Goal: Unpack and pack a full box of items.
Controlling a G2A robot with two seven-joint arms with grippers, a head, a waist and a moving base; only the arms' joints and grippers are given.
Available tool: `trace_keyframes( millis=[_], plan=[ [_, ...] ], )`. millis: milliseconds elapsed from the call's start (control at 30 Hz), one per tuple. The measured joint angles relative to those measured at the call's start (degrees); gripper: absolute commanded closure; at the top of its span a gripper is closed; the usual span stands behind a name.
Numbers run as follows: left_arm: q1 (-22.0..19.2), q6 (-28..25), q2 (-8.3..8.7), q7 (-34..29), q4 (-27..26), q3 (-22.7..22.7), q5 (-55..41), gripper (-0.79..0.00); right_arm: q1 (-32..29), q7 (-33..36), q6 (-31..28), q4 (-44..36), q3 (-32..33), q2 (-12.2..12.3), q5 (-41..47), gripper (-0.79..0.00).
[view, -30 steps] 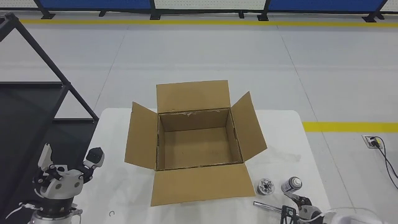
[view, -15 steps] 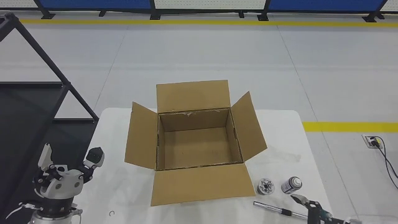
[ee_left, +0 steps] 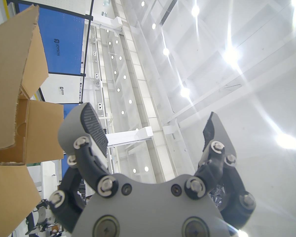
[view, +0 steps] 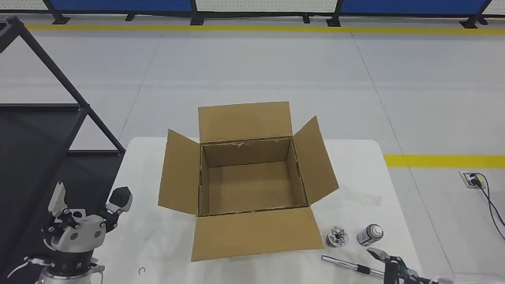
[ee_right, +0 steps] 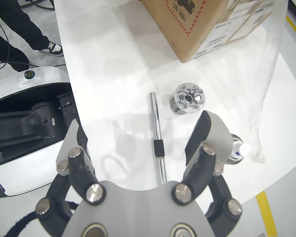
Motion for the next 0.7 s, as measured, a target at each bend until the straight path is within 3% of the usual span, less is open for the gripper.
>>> trace_keyframes(
  millis=[400,433,467,533,633,700],
  plan=[
    [0.0,0.0,0.0,0.0,0.0,0.0,0.0,-0.785,12.8,8.4,2.0,9.5,-11.3,-1.0,0.0,-0.785],
    [0.0,0.0,0.0,0.0,0.0,0.0,0.0,-0.785,13.6,8.6,1.8,10.3,-11.8,-1.1,0.3,-0.76],
    [0.0,0.0,0.0,0.0,0.0,0.0,0.0,-0.785,14.4,8.8,1.5,11.1,-12.3,-1.1,0.5,-0.653],
    [0.0,0.0,0.0,0.0,0.0,0.0,0.0,-0.785,15.8,9.2,0.8,12.7,-13.2,-1.3,0.8,-0.533],
    [0.0,0.0,0.0,0.0,0.0,0.0,0.0,-0.785,17.3,9.5,-0.1,14.4,-14.2,-1.3,0.5,-0.403],
    [0.0,0.0,0.0,0.0,0.0,0.0,0.0,-0.785,17.9,9.4,-0.5,15.1,-14.7,-1.4,0.0,-0.376]
  ],
)
